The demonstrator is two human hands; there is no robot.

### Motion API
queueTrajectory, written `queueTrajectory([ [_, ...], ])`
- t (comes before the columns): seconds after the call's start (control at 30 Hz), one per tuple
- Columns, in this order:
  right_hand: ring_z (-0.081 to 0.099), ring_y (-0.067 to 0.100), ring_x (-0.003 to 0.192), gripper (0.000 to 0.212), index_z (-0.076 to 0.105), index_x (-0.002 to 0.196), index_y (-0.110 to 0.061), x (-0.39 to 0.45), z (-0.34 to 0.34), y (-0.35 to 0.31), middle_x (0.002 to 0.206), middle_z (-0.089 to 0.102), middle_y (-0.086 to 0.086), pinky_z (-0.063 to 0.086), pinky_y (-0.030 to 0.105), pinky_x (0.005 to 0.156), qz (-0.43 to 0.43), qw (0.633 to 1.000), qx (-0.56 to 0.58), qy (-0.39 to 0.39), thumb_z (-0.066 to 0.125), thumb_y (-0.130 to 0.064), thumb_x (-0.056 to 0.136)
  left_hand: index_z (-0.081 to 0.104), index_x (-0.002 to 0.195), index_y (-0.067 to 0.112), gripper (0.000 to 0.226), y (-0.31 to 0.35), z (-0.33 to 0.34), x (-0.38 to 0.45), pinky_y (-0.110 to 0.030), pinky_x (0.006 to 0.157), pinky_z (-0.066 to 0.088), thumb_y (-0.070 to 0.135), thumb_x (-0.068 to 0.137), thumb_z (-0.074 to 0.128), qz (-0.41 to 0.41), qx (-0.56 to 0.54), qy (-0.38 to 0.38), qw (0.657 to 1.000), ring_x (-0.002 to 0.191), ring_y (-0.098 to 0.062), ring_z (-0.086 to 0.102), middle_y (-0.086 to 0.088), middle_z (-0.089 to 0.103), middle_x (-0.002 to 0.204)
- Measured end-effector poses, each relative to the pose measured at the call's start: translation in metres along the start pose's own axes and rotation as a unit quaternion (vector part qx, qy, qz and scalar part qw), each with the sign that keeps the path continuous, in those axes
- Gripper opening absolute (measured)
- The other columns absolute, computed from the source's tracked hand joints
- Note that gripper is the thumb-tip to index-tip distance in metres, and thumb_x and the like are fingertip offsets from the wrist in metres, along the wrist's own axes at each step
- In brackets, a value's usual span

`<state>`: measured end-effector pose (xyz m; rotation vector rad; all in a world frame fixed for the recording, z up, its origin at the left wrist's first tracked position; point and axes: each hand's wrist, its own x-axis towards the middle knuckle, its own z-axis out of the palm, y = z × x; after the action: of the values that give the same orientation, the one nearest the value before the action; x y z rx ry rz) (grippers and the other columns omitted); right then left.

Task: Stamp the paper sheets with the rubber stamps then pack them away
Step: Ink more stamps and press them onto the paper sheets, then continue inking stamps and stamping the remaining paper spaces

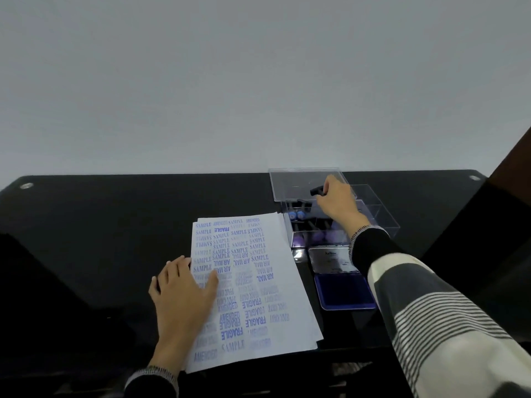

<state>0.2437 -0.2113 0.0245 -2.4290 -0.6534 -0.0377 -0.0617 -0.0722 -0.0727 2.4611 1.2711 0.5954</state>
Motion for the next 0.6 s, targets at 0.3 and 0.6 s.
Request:
queueTrajectory([
  [0.3, 0.056, 0.042, 0.105, 0.029, 0.054, 0.114, -0.001, 0.016, 0.016, -0.012, 0.115, 0.057, 0.025, 0.047, 0.042, 0.082, -0.003, 0.983, -0.182, -0.019, 0.056, -0.005, 0.085, 0.045, 0.133, 0.017, 0.062, 0.002, -0.001, 0.001, -0.049, 0.116, 0.014, 0.058, 0.087, 0.051, -0.006, 0.0, -0.003, 1.0, 0.139, -0.022, 0.03, -0.002, 0.042, 0.143],
  [0.6, 0.057, 0.039, 0.11, 0.033, 0.056, 0.116, 0.001, 0.018, 0.021, -0.018, 0.12, 0.058, 0.022, 0.048, 0.042, 0.085, 0.082, 0.973, -0.214, -0.024, 0.06, -0.007, 0.084, 0.045, 0.133, 0.018, 0.062, 0.002, -0.001, 0.001, -0.048, 0.117, 0.014, 0.059, 0.087, 0.05, -0.009, -0.006, -0.004, 1.0, 0.14, -0.022, 0.028, -0.001, 0.042, 0.144],
])
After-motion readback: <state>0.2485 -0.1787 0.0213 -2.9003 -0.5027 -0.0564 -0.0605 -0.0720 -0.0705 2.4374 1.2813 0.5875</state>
